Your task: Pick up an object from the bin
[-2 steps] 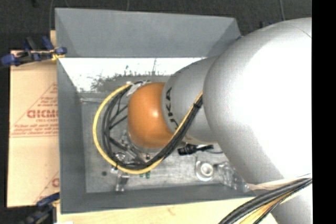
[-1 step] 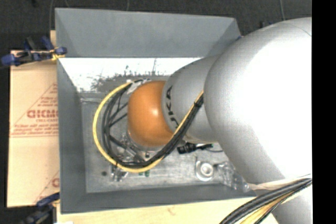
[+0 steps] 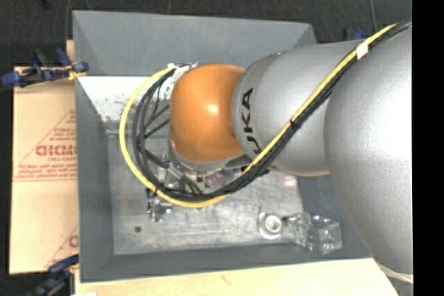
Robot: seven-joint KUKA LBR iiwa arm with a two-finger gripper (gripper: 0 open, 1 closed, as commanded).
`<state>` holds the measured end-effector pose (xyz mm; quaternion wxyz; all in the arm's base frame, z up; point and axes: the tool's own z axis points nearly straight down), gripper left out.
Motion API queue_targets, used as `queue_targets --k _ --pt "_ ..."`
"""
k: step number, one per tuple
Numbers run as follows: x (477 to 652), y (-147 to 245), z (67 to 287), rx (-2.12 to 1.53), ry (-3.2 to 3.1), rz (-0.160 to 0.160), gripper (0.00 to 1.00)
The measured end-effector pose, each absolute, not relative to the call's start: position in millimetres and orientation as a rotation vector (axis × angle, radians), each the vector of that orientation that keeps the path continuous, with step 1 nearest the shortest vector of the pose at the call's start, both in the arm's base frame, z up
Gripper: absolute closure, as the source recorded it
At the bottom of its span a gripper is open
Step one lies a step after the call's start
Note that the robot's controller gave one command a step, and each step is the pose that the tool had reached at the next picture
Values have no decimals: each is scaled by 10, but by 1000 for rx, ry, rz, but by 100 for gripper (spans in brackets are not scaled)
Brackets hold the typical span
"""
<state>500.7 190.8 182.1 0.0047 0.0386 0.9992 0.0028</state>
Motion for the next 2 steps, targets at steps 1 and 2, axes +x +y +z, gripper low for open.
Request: queue_targets --k 1,2 --pt "4931 1840 2456 107 3133 7 100" --pt "4857 1956 2966 204 3129 7 100"
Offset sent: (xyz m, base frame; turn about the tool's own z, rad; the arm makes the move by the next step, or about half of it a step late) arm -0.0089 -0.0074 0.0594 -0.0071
